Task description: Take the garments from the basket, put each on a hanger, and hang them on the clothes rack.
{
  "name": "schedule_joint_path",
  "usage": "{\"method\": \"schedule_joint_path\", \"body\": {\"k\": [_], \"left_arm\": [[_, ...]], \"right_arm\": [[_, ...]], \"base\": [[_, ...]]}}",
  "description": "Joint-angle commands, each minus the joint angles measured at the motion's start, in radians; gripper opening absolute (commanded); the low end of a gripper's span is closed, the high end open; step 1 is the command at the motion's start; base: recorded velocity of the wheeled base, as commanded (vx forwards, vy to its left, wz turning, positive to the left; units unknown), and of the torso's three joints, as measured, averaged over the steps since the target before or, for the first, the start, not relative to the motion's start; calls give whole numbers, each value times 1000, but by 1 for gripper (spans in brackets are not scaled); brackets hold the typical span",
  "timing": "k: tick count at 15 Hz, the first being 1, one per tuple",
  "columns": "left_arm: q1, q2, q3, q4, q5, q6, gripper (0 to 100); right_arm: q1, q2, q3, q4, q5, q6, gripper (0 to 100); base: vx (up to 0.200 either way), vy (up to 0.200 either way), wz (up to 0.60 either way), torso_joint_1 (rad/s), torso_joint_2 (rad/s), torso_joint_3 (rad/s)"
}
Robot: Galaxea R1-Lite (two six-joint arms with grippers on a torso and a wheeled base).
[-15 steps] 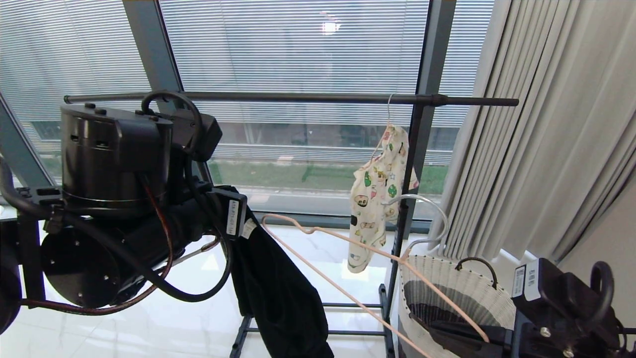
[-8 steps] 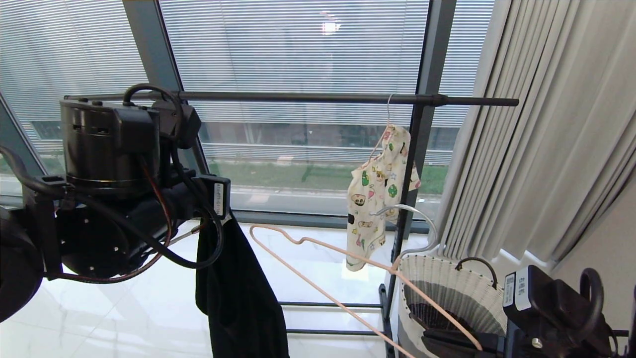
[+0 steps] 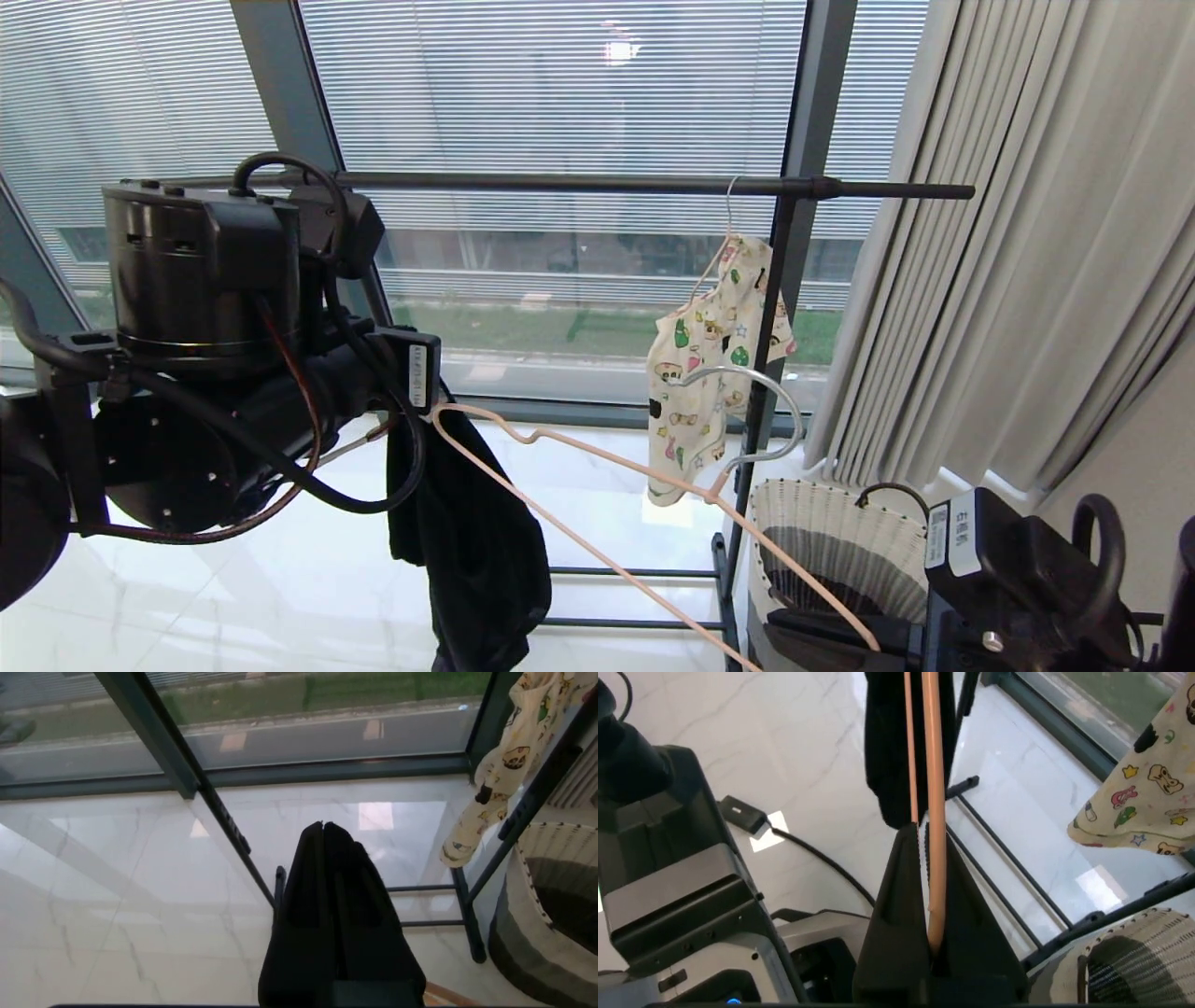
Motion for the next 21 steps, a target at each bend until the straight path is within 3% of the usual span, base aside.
{"method": "schedule_joint_path", "body": {"k": [1, 13, 17, 18, 21], "left_arm": [[-12, -16, 0, 0, -1, -1, 0], [-37, -23, -2, -2, -1, -1, 0], [-124, -36, 5, -2, 6, -4, 0], [-149, -36, 5, -2, 34, -7, 0], [-188, -29, 3, -37, 68, -14, 0]], "right_arm": [[1, 28, -17, -2, 1, 1, 0], [-14, 65, -38, -47, -4, 7, 0], [-25, 172, -110, -87, -6, 19, 0], [-47, 226, -132, -145, -7, 23, 0], [-51, 284, -175, -171, -6, 23, 0]], "base": [[0, 0, 0, 0, 0, 0], [0, 0, 0, 0, 0, 0], [0, 0, 0, 0, 0, 0], [0, 0, 0, 0, 0, 0], [0, 0, 0, 0, 0, 0]]}}
